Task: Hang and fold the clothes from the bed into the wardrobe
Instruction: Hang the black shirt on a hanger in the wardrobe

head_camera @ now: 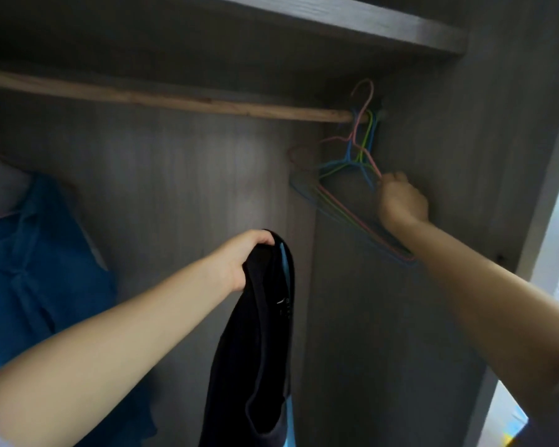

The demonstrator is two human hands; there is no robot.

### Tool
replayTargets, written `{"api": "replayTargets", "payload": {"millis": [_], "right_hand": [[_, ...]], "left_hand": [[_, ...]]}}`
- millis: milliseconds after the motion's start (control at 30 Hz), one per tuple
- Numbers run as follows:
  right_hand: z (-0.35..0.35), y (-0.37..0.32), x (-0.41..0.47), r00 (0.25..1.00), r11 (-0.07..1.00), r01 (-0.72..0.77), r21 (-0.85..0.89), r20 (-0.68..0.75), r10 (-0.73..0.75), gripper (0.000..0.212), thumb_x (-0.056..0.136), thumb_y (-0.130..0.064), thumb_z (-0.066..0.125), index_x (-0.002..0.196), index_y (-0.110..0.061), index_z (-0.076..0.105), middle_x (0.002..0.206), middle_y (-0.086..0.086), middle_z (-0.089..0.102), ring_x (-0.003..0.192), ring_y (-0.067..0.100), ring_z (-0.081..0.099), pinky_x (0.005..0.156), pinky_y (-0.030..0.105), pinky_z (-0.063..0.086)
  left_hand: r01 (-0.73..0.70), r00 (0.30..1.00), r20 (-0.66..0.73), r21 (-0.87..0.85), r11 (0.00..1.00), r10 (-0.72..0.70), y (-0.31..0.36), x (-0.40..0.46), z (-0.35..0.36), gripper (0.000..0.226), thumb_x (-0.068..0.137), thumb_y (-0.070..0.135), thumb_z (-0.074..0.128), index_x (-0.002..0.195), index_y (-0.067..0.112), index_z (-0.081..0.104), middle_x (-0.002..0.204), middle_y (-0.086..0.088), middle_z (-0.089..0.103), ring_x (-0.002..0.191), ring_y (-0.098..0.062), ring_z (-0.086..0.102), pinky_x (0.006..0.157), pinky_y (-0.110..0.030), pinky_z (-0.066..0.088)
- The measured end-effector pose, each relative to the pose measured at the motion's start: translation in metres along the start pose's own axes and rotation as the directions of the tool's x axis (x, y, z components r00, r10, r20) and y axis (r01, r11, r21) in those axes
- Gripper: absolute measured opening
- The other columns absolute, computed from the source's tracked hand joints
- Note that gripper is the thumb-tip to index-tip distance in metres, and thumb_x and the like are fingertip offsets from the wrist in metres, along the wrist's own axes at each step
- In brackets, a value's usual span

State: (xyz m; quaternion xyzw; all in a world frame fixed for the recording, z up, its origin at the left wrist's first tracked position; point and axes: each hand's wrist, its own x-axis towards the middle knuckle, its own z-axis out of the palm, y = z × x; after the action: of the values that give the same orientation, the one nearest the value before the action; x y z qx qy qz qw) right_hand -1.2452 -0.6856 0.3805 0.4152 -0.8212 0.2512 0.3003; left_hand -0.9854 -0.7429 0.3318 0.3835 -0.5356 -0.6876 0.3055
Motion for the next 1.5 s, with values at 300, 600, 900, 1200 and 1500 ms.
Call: {"api": "replayTargets", "payload": {"millis": [300,600,900,1200,1500], "right_hand": [[0.029,-0.015,-0.087,0.996,0.758,-0.018,0.651,-0.053,0.069,0.014,0.097,-0.019,0.05,0.108,-0.01,0.053,0.074,0.008,0.059,0.065,0.027,0.056,0.063,0.034,0.043],[-0.029,-0.082,-0.136,0.965,-0.431,-0.196,0.881,0.252,0.078,0.038,0.103,-0.033,0.038,0.076,-0.014,0.056,0.045,-0.009,0.019,0.037,0.004,0.014,0.037,0.014,0.012],[-0.036,-0.113,-0.173,0.99,-0.533,-0.099,0.841,0.137,0.033,0.043,0.103,-0.034,0.036,0.072,-0.016,0.06,0.046,-0.008,0.02,0.038,0.005,0.016,0.04,0.016,0.014],[0.016,-0.094,-0.213,0.718,0.131,-0.494,0.86,0.488,-0.496,0.038,0.095,-0.037,0.043,0.086,-0.008,0.066,0.048,-0.004,0.023,0.038,0.007,0.017,0.038,0.012,0.015],[-0.022,-0.076,-0.184,0.389,0.674,-0.369,0.64,0.765,-0.514,0.041,0.104,-0.031,0.036,0.09,-0.004,0.063,0.046,-0.005,0.023,0.037,0.006,0.017,0.036,0.015,0.015]], "left_hand": [[-0.034,0.99,-0.142,-0.042,0.999,0.027,0.001,0.006,-0.039,0.018,0.086,0.011,0.056,0.069,0.006,0.055,0.04,-0.006,0.056,0.056,-0.024,0.052,0.057,-0.028,0.045],[-0.025,0.959,-0.283,-0.047,0.999,0.011,-0.015,0.008,-0.068,0.014,0.089,0.01,0.054,0.076,0.006,0.055,0.075,-0.01,0.055,0.064,-0.024,0.053,0.059,-0.031,0.047],[-0.031,0.958,-0.286,-0.064,0.997,0.012,-0.022,0.003,-0.078,0.013,0.089,0.011,0.053,0.079,0.006,0.058,0.075,-0.011,0.059,0.064,-0.024,0.056,0.061,-0.03,0.05],[-0.202,0.867,-0.382,0.32,0.925,0.321,-0.014,0.0,-0.135,0.011,0.091,0.007,0.055,0.087,0.012,0.064,0.073,-0.009,0.062,0.059,-0.017,0.053,0.044,-0.017,0.044],[-0.028,0.881,-0.385,0.536,0.844,0.274,-0.048,0.012,-0.177,0.028,0.09,-0.004,0.054,0.075,0.015,0.069,0.062,-0.004,0.059,0.041,-0.007,0.051,0.038,-0.014,0.043]]}}
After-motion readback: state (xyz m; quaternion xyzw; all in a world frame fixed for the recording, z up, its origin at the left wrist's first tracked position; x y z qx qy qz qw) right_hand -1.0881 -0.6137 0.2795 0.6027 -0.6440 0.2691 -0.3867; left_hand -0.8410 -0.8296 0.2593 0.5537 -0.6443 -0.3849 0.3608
